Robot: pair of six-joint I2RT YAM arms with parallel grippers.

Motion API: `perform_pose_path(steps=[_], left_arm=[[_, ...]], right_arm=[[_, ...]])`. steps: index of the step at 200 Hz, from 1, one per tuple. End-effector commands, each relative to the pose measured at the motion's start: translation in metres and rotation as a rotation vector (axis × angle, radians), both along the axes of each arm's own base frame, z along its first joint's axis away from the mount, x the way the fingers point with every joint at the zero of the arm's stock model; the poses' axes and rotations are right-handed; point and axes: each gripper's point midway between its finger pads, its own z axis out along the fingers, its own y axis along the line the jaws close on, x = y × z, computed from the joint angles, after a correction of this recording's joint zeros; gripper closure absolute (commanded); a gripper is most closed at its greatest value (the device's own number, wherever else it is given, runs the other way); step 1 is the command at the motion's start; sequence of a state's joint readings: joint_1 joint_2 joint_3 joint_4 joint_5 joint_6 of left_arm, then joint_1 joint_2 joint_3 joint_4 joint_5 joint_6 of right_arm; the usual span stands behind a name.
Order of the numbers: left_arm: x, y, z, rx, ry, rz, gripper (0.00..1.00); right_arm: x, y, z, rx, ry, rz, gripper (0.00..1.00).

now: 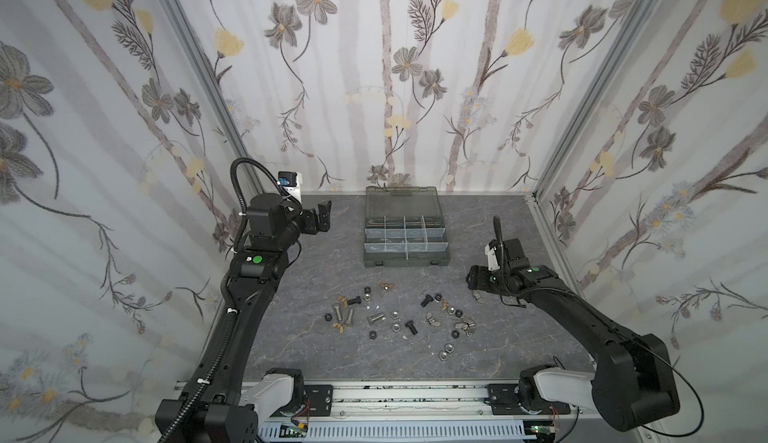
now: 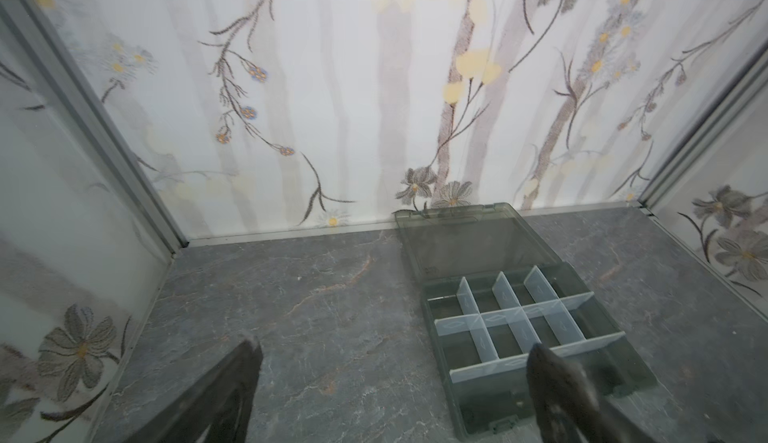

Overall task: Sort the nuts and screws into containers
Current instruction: 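Lower the right gripper onto a steel wing nut while the left arm rises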

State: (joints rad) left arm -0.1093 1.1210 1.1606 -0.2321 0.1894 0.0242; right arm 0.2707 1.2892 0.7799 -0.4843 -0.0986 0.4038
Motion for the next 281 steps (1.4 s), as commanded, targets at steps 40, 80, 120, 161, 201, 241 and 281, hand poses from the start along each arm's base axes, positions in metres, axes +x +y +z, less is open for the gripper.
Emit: perform_pose_path(steps=[40, 80, 120, 161, 201, 241, 281], left_arm=[[-0.016, -0.01, -0.015, 0.052, 0.039, -0.058, 0.0], [-0.014, -0.01, -0.022, 0.07, 0.056, -0.051, 0.0], [-0.01, -0.011, -0.029, 0.092, 0.077, -0.049, 0.0], [-0.01, -0.014, -0.031, 0.108, 0.087, -0.06, 0.0], [-0.012, -0.016, -0.034, 0.121, 0.088, -0.067, 0.0], [-0.013, -0.018, -0.034, 0.131, 0.091, -0.079, 0.0], [-0.014, -0.02, -0.034, 0.133, 0.097, -0.087, 0.0]], right_arm=[[-0.017, -0.002, -0.042, -0.067, 0.149, 0.035, 0.31], [-0.01, -0.005, -0.056, -0.109, 0.151, 0.047, 0.36], [-0.003, -0.008, -0.061, -0.149, 0.161, 0.072, 0.41], [-0.002, -0.01, -0.056, -0.181, 0.179, 0.093, 0.47], [0.001, -0.008, -0.042, -0.192, 0.156, 0.113, 0.47], [0.006, -0.008, -0.052, -0.216, 0.176, 0.141, 0.49], [0.005, -0.008, -0.068, -0.227, 0.213, 0.152, 0.52]])
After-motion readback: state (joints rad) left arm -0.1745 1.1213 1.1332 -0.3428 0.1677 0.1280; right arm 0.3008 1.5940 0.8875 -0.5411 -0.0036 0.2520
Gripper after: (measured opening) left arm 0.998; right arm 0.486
